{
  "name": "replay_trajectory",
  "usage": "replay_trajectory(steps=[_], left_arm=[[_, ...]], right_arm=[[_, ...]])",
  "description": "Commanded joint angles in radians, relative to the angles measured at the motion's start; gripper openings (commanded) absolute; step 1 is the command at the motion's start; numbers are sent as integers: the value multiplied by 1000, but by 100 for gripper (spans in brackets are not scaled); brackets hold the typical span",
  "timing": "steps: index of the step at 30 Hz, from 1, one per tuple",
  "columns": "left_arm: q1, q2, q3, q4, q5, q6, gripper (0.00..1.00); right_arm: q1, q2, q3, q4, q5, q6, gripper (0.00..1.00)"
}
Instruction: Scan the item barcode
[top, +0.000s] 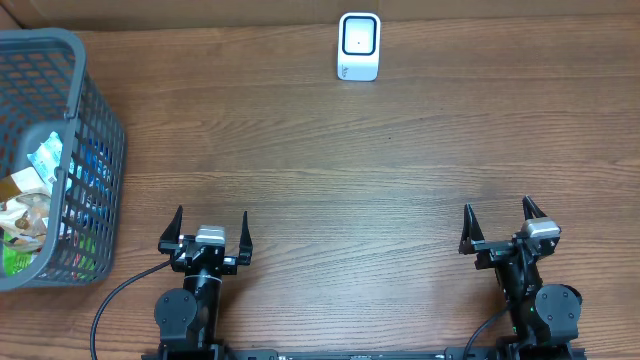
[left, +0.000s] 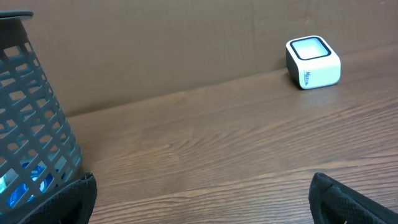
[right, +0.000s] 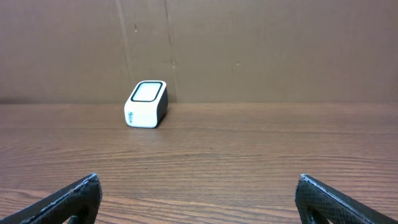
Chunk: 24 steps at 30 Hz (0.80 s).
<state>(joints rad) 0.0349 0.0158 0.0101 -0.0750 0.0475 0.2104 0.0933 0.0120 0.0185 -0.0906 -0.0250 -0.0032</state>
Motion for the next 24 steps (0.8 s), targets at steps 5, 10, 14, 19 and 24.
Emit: replay_trajectory(steps=[5, 10, 14, 19, 24], left_arm=[[5, -11, 1, 32, 28, 11, 100], [5, -4, 66, -2, 89, -17, 100], [5, 109, 270, -128, 110, -16, 100], [5, 386, 574, -264, 164, -16, 100], [5, 706, 971, -525, 168, 3, 100]], right_arm=[[2, -8, -9, 86, -14, 4, 100], [2, -7, 66, 82, -122, 7, 100], [2, 10, 196, -19, -142, 33, 100], [2, 113, 420, -187, -141, 32, 100], [2, 323, 692, -396, -111, 29, 100]])
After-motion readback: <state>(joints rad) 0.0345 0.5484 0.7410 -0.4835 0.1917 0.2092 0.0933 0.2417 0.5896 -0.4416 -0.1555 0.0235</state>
